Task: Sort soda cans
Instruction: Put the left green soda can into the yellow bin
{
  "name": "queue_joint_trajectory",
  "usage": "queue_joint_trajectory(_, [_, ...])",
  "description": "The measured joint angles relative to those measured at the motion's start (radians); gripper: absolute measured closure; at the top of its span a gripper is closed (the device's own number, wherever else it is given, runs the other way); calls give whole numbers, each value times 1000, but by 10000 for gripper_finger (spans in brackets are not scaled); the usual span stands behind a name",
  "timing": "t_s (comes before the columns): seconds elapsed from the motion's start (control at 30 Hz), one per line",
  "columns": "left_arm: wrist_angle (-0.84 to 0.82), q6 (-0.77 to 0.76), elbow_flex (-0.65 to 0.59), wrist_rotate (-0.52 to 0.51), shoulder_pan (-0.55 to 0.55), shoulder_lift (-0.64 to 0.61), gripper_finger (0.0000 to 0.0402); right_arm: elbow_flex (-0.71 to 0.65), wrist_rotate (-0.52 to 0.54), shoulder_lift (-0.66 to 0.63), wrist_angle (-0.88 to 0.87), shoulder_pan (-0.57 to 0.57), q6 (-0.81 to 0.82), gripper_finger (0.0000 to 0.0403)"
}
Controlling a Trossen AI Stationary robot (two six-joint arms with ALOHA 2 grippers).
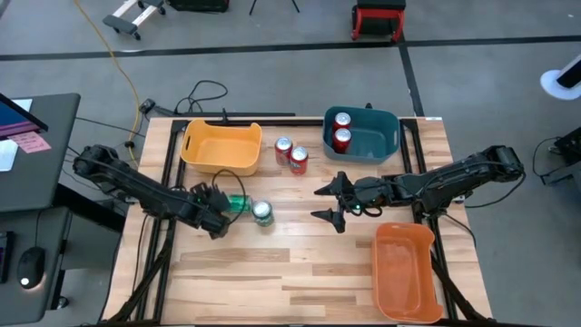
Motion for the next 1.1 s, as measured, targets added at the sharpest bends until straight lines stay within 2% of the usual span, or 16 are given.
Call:
queue_joint_trajectory(0.13, [30,27,-18,13,-2,0,69,0,0,0,4,-7,0,26])
queue_joint_trajectory(0.4, [56,140,-23,-142,11,1,69,0,0,0,4,-8,0,26])
queue_joint_trajectory(0.6, [293,291,-131,-150,75,1,69,0,0,0,4,-8,0,26])
queue_joint_trajectory(0.8, [497,389,-213,-113,101,-1,69,0,0,0,1,-8,0,26])
queue_joint_trajectory(0.93, [503,374,-198,-94,68,1,69,0,0,0,-4,-8,0,26])
queue_joint_trajectory(1.1, [411,303,-175,-182,55,1,69,0,0,0,-7,-8,0,26])
